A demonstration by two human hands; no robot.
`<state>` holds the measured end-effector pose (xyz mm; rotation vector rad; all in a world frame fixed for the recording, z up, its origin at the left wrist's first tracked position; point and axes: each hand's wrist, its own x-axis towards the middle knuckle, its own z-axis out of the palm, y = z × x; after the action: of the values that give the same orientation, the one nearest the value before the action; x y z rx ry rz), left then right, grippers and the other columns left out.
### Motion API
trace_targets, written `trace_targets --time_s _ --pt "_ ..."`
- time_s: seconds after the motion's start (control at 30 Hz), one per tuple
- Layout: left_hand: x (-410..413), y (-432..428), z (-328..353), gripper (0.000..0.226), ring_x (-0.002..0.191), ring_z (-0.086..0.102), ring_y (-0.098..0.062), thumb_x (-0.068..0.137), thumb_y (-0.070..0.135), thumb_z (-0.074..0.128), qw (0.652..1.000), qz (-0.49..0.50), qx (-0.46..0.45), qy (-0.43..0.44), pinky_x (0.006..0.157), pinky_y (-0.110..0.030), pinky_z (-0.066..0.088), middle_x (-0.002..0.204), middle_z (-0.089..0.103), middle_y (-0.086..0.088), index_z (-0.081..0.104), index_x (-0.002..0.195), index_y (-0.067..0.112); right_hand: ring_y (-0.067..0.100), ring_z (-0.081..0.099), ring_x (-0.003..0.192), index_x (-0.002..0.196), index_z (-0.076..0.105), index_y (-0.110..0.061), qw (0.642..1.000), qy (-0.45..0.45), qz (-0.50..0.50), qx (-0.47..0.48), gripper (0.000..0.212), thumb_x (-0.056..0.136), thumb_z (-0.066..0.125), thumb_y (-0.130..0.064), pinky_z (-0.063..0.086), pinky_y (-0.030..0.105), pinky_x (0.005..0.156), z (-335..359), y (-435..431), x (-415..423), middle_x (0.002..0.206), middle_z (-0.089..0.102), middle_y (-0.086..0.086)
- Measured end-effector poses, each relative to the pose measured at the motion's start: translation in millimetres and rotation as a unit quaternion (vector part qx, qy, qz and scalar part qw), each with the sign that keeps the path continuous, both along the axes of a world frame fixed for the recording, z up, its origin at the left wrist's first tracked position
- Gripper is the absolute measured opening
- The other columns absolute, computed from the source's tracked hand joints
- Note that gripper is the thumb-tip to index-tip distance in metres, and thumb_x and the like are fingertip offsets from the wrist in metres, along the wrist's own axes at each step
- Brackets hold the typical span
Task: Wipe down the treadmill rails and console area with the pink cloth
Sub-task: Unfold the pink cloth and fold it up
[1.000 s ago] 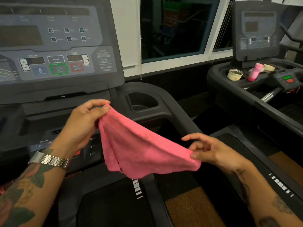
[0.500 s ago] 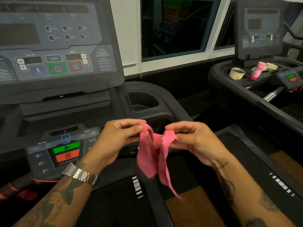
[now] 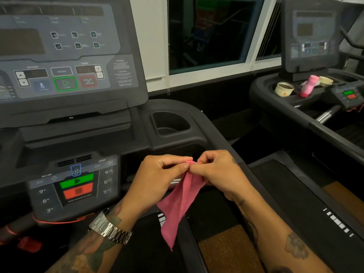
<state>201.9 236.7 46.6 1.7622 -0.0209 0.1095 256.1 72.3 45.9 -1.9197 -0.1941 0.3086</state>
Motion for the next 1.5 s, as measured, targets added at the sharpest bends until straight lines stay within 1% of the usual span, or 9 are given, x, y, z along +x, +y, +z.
trace_targets --time_s 0.23,0.4,0.53,0.7,0.87,1.03,1.17,1.33,1.5 --pt "-1.8 5.6 0.9 0.035 0.100 0.067 -0.005 0.082 0.005 0.072 0.990 -0.067 0.117 -0.050 0.087 -0.025 0.055 0.106 0.069 0.009 0.071 0.114 0.020 0.005 0.053 0.046 0.062 0.066 -0.011 0.999 0.028 0.015 0.006 0.017 0.071 0.077 -0.020 0.040 0.025 0.049 -1.4 -0.6 1.6 0.053 0.062 -0.001" --pt "-4.4 0.4 0.9 0.032 0.089 0.069 -0.001 0.076 0.003 0.077 0.977 -0.001 0.166 -0.138 0.080 -0.023 0.056 0.095 0.071 0.013 0.075 0.103 0.021 0.004 0.053 0.053 0.065 0.067 -0.016 0.997 -0.025 0.062 -0.023 0.015 0.076 0.075 -0.022 0.042 0.027 0.055 1.6 -2.7 0.4 0.058 0.062 -0.002" --pt "-3.0 8.0 4.2 0.028 0.085 0.071 -0.007 0.077 -0.001 0.074 0.985 0.013 0.125 -0.121 0.075 -0.023 0.056 0.088 0.074 0.010 0.077 0.091 0.023 0.004 0.058 0.078 0.084 0.068 -0.027 0.970 -0.092 0.171 -0.146 0.010 0.080 0.073 -0.034 0.049 0.030 0.072 4.5 -17.1 2.9 0.093 0.062 -0.003" --pt "2.6 16.9 18.9 0.032 0.073 0.069 -0.007 0.073 -0.014 0.068 0.990 0.070 0.055 -0.106 0.068 -0.019 0.052 0.078 0.075 0.003 0.075 0.079 0.017 0.011 0.045 0.114 0.100 0.058 -0.042 0.886 -0.132 0.221 -0.386 0.030 0.075 0.062 -0.058 0.041 0.042 0.097 -5.7 -29.7 9.7 0.125 0.041 -0.012" --pt "6.2 36.4 21.7 0.028 0.072 0.066 -0.013 0.073 -0.003 0.069 0.987 0.127 0.030 -0.092 0.068 -0.030 0.050 0.077 0.074 -0.002 0.076 0.074 0.025 0.008 0.064 0.079 0.081 0.059 -0.028 0.923 -0.175 0.201 -0.276 0.020 0.072 0.063 -0.045 0.055 0.041 0.075 2.9 -45.8 20.3 0.084 0.065 -0.008" --pt "9.4 47.2 20.3 0.032 0.069 0.064 -0.008 0.077 -0.007 0.066 0.981 0.181 0.004 -0.068 0.069 -0.030 0.051 0.073 0.073 0.002 0.075 0.072 0.023 0.022 0.072 0.079 0.082 0.067 -0.009 0.981 -0.135 0.139 -0.008 0.018 0.073 0.083 -0.010 0.059 0.035 0.077 31.6 -51.8 23.8 0.082 0.074 0.010" --pt "10.1 47.6 24.8 0.030 0.075 0.066 -0.015 0.080 -0.009 0.065 0.981 0.175 -0.067 -0.049 0.072 -0.034 0.058 0.075 0.073 -0.001 0.074 0.074 0.019 0.022 0.070 0.074 0.086 0.065 0.002 0.979 -0.136 0.109 0.105 0.024 0.069 0.081 -0.004 0.058 0.026 0.071 50.2 -47.2 19.5 0.081 0.072 0.016" --pt "7.5 46.1 39.9 0.024 0.076 0.069 -0.020 0.087 -0.003 0.059 0.987 0.110 -0.119 -0.021 0.073 -0.036 0.059 0.077 0.071 -0.005 0.068 0.077 0.016 0.028 0.068 0.076 0.120 0.055 -0.005 0.975 -0.111 0.097 0.167 0.049 0.076 0.073 0.006 0.059 0.032 0.068 70.6 -45.9 20.1 0.088 0.066 0.020" --pt "16.1 45.7 63.0 0.025 0.064 0.060 -0.014 0.091 0.002 0.049 0.984 0.009 -0.175 -0.017 0.065 -0.030 0.055 0.071 0.063 0.000 0.067 0.085 0.019 0.014 0.065 0.066 0.124 0.056 -0.003 0.946 -0.064 0.102 0.301 0.049 0.076 0.068 0.002 0.054 0.024 0.060 86.9 -43.5 27.6 0.082 0.064 0.010"
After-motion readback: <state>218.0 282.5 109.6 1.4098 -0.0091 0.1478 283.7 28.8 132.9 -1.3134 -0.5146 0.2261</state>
